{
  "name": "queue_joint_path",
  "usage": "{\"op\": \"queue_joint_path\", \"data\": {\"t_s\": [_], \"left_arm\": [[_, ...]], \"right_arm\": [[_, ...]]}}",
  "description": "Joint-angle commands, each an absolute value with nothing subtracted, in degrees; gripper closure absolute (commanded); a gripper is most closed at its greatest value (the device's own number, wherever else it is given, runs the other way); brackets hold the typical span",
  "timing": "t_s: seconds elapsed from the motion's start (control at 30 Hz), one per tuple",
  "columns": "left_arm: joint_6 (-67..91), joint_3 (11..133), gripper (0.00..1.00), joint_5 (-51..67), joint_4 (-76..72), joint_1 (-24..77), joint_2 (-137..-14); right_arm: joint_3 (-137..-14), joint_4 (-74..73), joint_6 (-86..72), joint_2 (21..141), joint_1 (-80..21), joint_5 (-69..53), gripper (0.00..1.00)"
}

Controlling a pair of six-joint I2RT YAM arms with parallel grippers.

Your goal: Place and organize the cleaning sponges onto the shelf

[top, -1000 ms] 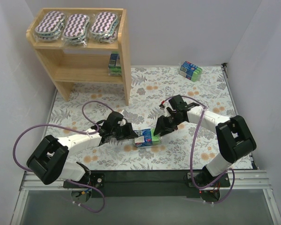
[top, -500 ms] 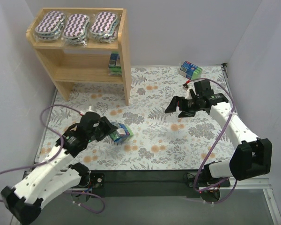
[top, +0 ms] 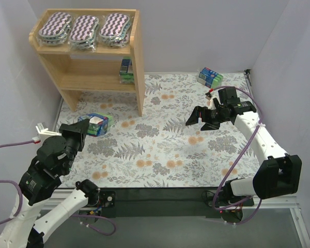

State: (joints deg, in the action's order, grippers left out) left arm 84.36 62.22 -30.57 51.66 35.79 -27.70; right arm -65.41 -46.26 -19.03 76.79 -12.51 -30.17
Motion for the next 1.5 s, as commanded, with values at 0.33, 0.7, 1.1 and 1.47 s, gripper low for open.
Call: {"op": "queue_joint_path", "data": {"t_s": [0.33,0.7,1.1,1.47], "left_arm": [[59.08,70.92,1.00,-51.67,9.33,35.51,-48.50],[68.02,78.31,1.00,-25.42,15.02,15.58,-61.16],[76.46,65.41,1.00,-0.36,-1.99,0.09,-65.39],[79.63,60.38,1.00,7.65,-24.51,-4.75,-73.21]], "right_arm": [[-68.64,-47.37,-17.23,77.96,-11.95,-31.99,0.01],[-70.58,-47.37,-17.23,79.01,-11.95,-33.05,0.01],[-70.66,-47.29,-16.52,79.72,-11.78,-32.96,0.01],[-70.40,-47.37,-16.08,80.42,-11.87,-32.52,0.01]]}}
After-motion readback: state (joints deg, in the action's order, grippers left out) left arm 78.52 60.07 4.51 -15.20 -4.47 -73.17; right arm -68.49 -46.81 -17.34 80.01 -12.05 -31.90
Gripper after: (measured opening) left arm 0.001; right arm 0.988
